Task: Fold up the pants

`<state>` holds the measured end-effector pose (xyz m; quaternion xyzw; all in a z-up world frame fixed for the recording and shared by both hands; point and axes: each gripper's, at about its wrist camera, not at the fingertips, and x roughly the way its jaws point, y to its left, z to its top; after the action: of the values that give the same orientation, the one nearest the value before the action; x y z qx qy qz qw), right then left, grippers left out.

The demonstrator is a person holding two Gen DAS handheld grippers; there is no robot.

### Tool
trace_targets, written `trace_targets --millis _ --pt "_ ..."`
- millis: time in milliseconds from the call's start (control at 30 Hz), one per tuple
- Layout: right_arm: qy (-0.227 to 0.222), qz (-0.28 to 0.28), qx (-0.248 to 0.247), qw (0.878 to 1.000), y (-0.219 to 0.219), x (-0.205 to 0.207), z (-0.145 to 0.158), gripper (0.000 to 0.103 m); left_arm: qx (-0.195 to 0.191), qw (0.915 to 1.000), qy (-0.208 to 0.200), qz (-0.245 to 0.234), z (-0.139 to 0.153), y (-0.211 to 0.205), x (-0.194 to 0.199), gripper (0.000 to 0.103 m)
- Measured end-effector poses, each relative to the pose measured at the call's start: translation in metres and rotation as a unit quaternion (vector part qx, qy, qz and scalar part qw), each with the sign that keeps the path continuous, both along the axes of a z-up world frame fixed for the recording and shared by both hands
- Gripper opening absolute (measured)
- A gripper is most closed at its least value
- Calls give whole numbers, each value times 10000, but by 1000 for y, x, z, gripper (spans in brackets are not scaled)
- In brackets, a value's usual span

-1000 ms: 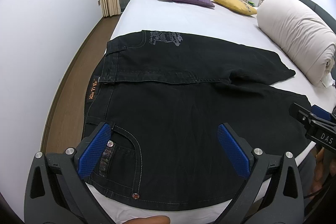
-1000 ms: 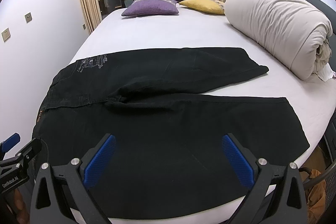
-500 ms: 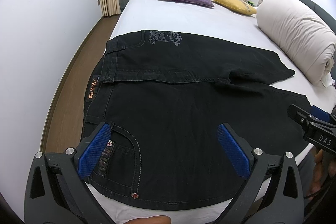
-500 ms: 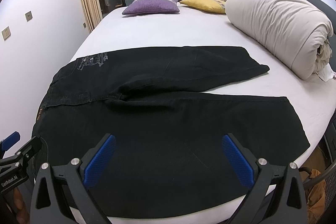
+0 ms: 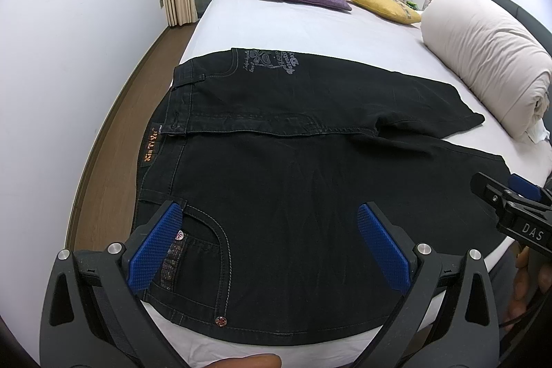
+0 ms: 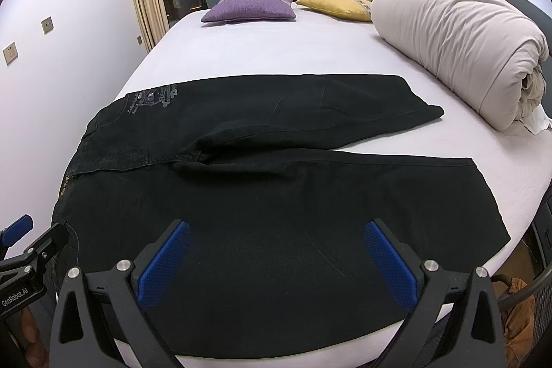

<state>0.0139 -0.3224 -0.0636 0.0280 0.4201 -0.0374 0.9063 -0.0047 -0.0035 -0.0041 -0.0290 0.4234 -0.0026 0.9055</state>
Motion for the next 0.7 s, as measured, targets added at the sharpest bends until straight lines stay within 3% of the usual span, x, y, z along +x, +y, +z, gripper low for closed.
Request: trace_targets --millis 700 --pt "16 12 13 10000 1 0 -1 103 -9 10000 3 2 0 0 0 103"
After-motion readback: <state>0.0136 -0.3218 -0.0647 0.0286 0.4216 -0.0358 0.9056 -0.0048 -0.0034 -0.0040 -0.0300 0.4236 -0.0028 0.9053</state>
